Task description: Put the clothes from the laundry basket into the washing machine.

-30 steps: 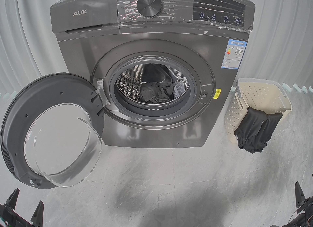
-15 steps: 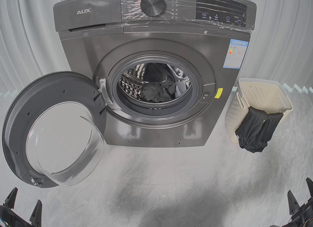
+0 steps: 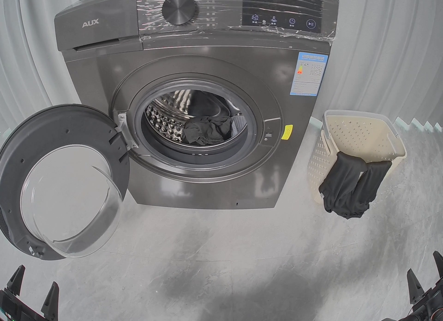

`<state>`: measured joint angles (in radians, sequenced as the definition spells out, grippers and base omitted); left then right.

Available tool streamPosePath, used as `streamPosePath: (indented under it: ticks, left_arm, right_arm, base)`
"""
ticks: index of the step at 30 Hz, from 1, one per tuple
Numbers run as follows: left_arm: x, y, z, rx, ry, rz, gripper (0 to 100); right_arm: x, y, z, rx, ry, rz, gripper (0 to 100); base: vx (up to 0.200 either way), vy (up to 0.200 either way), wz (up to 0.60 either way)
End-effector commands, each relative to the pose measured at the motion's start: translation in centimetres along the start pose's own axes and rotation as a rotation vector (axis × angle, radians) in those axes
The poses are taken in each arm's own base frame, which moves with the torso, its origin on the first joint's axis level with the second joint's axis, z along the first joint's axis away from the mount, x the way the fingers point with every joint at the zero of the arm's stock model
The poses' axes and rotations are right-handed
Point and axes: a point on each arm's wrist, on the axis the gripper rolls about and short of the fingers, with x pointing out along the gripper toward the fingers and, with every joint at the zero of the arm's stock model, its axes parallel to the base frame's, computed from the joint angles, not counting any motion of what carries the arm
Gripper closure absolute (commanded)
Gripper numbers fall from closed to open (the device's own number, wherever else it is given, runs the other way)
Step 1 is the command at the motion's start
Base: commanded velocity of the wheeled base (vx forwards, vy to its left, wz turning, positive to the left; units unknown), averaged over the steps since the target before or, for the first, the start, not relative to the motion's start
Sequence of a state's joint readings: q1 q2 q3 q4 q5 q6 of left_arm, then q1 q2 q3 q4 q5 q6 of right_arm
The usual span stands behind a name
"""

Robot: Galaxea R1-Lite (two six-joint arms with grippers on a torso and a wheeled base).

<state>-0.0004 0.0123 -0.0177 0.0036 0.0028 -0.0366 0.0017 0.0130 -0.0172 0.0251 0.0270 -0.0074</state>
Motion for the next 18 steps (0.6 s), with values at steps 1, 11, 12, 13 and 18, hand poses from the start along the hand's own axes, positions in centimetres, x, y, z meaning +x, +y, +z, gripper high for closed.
streamPosePath:
  ticks: [1,11,12,13,18]
  left_arm:
    - [0.03,0.02,-0.47,0.000,0.003,-0.001,0]
    - [0.03,0.02,-0.47,0.000,0.003,-0.001,0]
    - [0.03,0.02,-0.48,0.000,0.005,0.001,0]
    - [0.03,0.02,-0.47,0.000,0.003,-0.001,0]
    - [0.03,0.02,-0.47,0.000,0.003,-0.001,0]
  right_arm:
    - [0.00,0.00,-0.25,0.000,0.001,0.000,0]
    - [0.00,0.00,-0.25,0.000,0.001,0.000,0]
    - [0.00,0.00,-0.25,0.000,0.001,0.000,0]
    - [0.00,0.00,-0.24,0.000,-0.001,0.000,0]
    - [0.00,0.00,-0.25,0.000,0.001,0.000,0]
  base:
    - [0.000,-0.200,0.00]
    - [0.000,-0.200,0.00]
    - [0.000,-0.200,0.00]
    - [0.000,-0.200,0.00]
    - [0.000,-0.200,0.00]
